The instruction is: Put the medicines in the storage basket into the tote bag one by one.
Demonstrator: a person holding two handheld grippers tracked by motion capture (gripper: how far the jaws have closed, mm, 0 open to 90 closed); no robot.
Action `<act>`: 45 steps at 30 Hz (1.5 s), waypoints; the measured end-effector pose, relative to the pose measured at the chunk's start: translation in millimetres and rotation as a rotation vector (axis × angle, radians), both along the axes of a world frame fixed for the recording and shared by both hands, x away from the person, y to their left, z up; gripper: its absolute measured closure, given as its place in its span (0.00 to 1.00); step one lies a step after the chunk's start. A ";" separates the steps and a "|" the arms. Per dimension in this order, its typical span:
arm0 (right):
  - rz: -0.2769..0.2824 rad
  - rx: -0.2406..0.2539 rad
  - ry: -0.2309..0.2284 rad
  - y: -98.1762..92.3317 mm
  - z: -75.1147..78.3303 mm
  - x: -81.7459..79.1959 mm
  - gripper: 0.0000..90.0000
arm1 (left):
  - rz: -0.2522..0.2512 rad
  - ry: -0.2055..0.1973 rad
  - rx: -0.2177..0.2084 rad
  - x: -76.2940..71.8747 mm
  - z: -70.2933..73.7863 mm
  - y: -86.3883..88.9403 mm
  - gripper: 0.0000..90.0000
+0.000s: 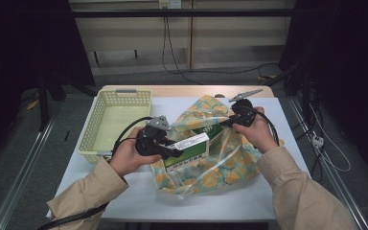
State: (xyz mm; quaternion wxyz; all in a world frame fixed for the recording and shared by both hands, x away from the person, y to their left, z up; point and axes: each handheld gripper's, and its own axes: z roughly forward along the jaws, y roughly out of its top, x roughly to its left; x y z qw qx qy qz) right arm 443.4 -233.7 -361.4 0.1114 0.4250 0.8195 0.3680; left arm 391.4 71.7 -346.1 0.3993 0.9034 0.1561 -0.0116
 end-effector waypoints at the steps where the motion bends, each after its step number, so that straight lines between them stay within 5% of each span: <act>1: 0.002 -0.001 -0.001 0.0 0.7 0.1 0.99 | 0.002 0.007 -0.006 -0.8 -1.2 -3.1 0.70; 12: 0.000 -0.002 -0.025 -0.9 13.5 -2.7 0.99 | -0.012 -0.004 0.014 -4.6 -13.4 -32.1 0.70; 13: 0.000 -0.001 -0.026 -1.2 14.6 -3.0 0.99 | 0.002 -0.029 0.048 -5.5 -12.8 -35.9 0.70; 14: -0.002 -0.001 -0.027 -1.0 16.0 -3.6 0.99 | -0.015 -0.005 0.018 -4.4 -14.9 -37.9 0.70; 34: 0.000 -0.007 -0.039 0.4 23.2 -5.0 0.99 | 0.018 -0.016 0.000 7.3 -26.3 -77.6 0.70; 45: -0.005 -0.005 -0.044 -3.8 25.7 -6.3 0.99 | 0.063 -0.009 0.042 11.4 -25.2 -57.0 0.70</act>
